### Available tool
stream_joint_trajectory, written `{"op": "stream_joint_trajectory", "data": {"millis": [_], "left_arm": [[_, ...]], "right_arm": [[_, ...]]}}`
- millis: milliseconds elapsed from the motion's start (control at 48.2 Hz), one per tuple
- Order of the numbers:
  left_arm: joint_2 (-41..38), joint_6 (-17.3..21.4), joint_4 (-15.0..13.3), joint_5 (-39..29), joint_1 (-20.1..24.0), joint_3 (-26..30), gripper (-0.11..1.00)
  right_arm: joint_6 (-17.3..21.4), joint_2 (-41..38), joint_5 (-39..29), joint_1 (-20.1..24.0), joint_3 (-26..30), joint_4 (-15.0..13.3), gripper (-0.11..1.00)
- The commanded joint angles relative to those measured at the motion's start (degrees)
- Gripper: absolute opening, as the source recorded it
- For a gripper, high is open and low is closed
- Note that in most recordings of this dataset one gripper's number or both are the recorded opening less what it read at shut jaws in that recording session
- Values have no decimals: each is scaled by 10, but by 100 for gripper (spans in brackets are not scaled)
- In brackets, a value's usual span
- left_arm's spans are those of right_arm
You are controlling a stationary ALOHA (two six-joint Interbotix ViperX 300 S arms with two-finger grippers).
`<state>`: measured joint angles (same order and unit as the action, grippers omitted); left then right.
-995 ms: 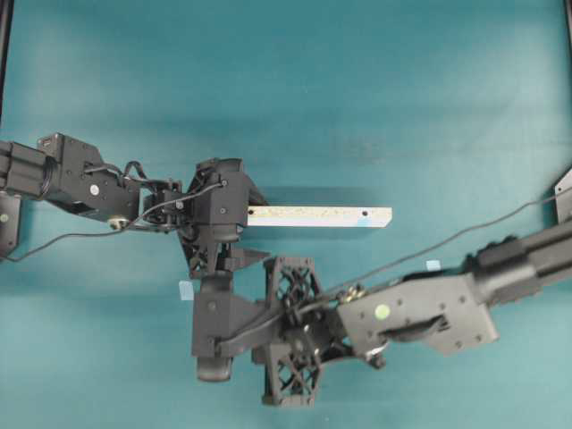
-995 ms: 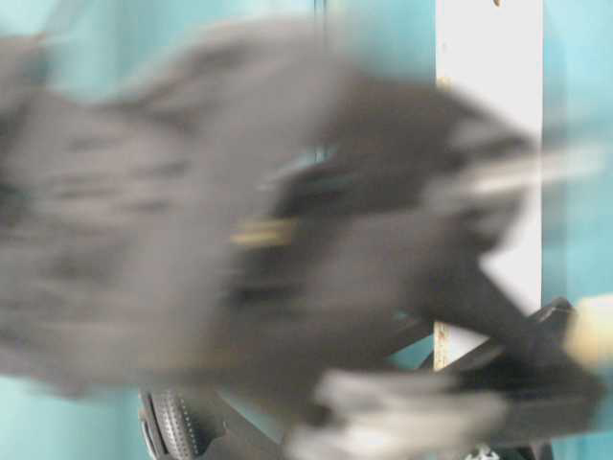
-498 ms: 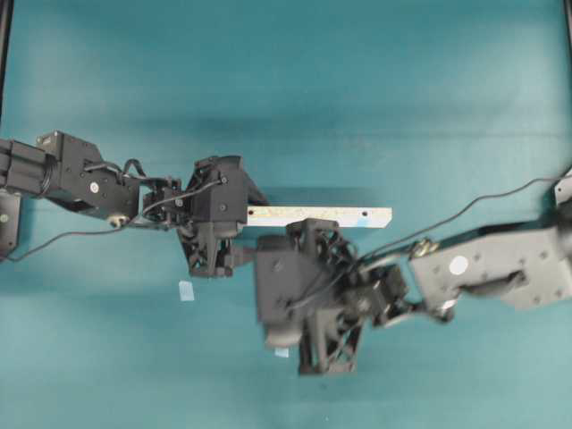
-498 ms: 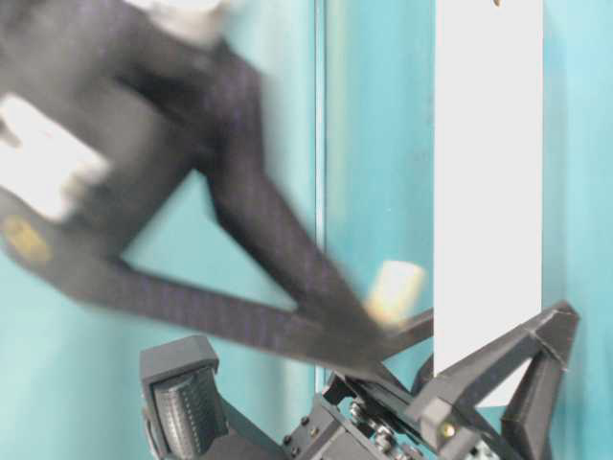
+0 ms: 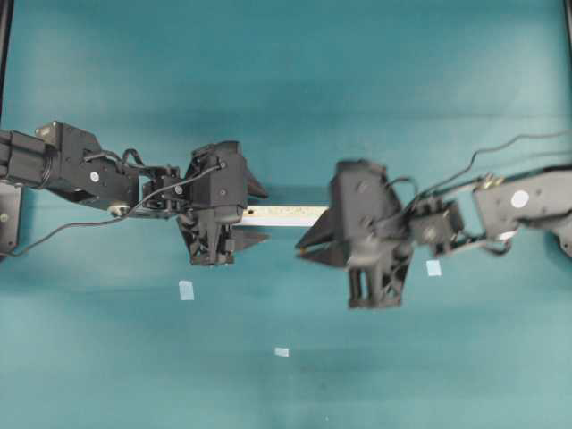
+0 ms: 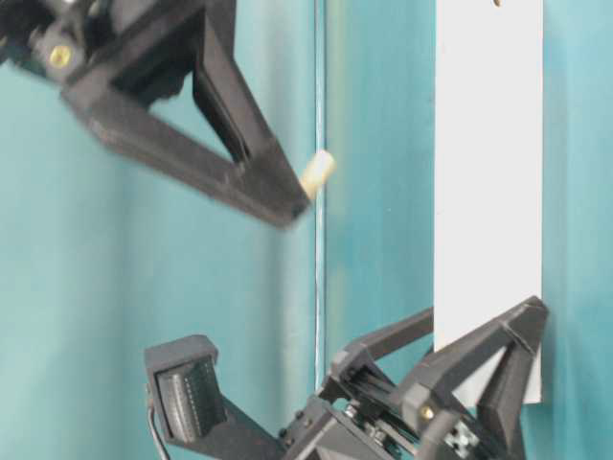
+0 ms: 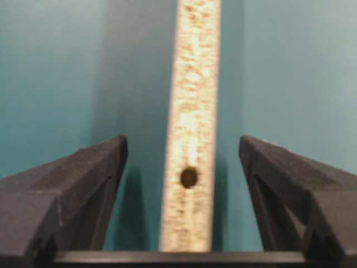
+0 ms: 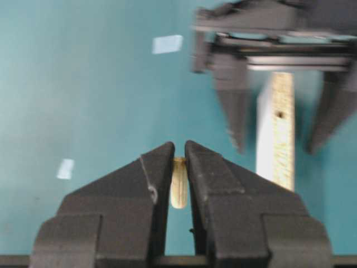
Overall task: Insert the rod into the hole on the wooden board.
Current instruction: 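Lift the peg with right gripper and carry it over the board's hole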
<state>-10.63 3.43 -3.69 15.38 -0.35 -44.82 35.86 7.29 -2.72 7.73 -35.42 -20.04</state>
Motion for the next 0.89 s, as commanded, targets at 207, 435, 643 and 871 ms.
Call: {"op": "stream_joint_trajectory", "data": {"millis": [207, 435, 643, 871], "left_arm": [[7, 5, 1, -2, -16, 4, 83], [7, 5, 1, -2, -13, 4, 77], [6, 13, 1, -1, -4, 4, 69], [6, 33, 1, -1, 10, 6, 58]], "right_arm": [[-3, 39, 101, -54, -69, -3, 12], [-8, 41, 200, -82, -113, -2, 12], [-23, 41, 225, -90, -129, -2, 12], [-34, 41, 228, -91, -135, -2, 12]]}}
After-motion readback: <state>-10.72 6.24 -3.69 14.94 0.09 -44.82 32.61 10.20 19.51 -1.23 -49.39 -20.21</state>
